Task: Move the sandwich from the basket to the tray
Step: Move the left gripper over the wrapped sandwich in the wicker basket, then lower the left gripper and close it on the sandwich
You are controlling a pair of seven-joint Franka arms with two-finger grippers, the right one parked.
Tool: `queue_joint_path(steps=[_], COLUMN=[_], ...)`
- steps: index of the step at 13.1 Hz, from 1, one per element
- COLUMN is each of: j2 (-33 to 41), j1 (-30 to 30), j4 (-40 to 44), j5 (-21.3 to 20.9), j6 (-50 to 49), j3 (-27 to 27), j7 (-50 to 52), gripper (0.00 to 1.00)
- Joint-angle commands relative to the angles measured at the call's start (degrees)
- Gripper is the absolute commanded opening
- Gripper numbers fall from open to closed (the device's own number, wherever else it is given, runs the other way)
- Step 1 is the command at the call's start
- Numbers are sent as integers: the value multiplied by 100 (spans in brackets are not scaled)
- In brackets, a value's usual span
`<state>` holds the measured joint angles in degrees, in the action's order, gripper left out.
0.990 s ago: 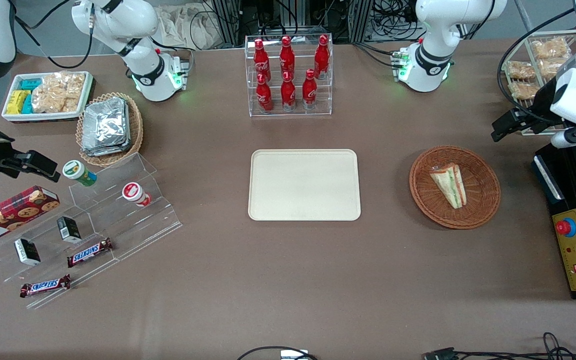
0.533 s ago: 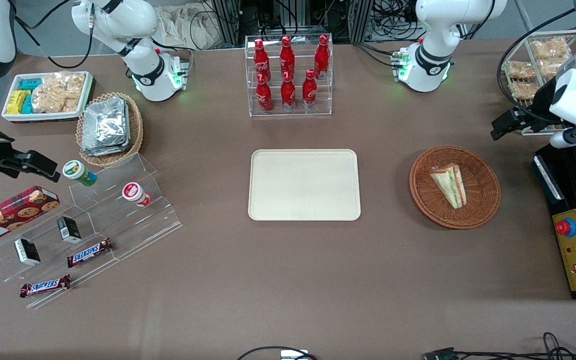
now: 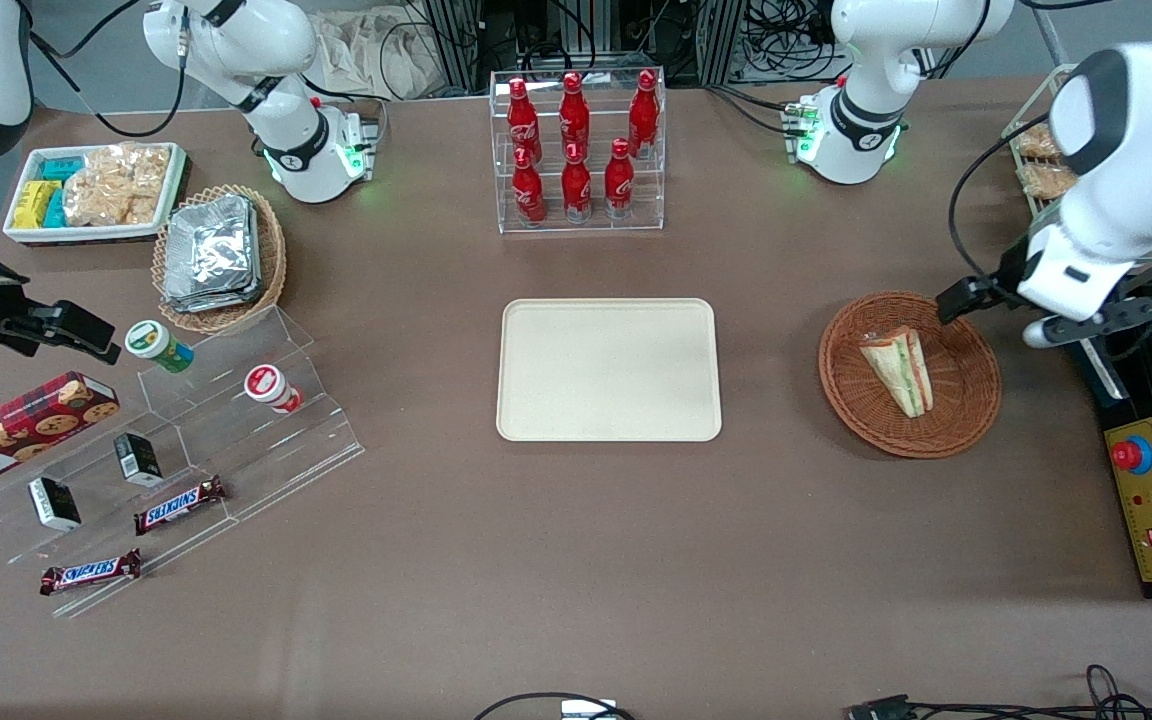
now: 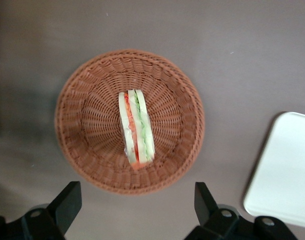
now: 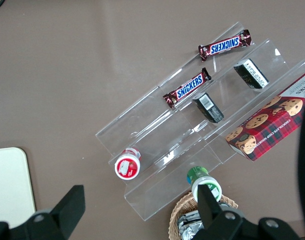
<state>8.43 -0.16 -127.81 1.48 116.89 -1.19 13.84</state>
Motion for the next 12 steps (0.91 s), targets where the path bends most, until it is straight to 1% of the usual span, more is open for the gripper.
queue_joint_path(steps=[1, 3, 7, 8, 10, 11, 12], j2=[-60, -515, -1334, -1501, -1730, -1731, -1722], j1=[7, 68, 104, 104, 77, 77, 77], j4=[-831, -1078, -1421, -1509, -1518, -1518, -1518], j5=[-34, -25, -34, -34, -34, -34, -34], j6=[1130, 1931, 3021, 3250, 3341, 3341, 3341], j3=[23, 23, 14, 14, 14, 14, 14], j7=[-75, -66, -66, -66, -83, -83, -92], gripper=[100, 100, 100, 100, 99, 96, 89])
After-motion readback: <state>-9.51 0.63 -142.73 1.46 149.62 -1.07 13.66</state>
